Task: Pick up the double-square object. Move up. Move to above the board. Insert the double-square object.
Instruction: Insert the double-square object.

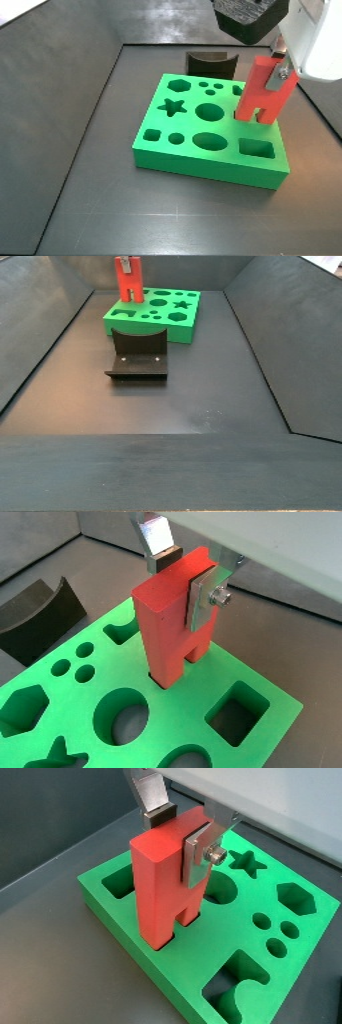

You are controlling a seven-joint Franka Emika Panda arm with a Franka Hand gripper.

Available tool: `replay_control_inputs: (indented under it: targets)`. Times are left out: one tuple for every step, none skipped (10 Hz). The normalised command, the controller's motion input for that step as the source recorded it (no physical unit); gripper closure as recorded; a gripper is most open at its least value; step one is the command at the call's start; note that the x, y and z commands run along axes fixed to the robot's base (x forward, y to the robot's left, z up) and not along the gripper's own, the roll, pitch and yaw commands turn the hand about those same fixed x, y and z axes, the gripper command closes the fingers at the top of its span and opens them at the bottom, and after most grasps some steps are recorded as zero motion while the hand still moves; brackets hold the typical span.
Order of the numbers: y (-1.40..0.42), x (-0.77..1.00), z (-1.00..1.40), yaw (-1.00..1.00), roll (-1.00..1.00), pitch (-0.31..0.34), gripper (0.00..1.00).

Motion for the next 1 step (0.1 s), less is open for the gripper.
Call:
replay_control_inputs:
  targets:
    - [0.0,0.0,0.0,0.0,0.0,0.0,1.0]
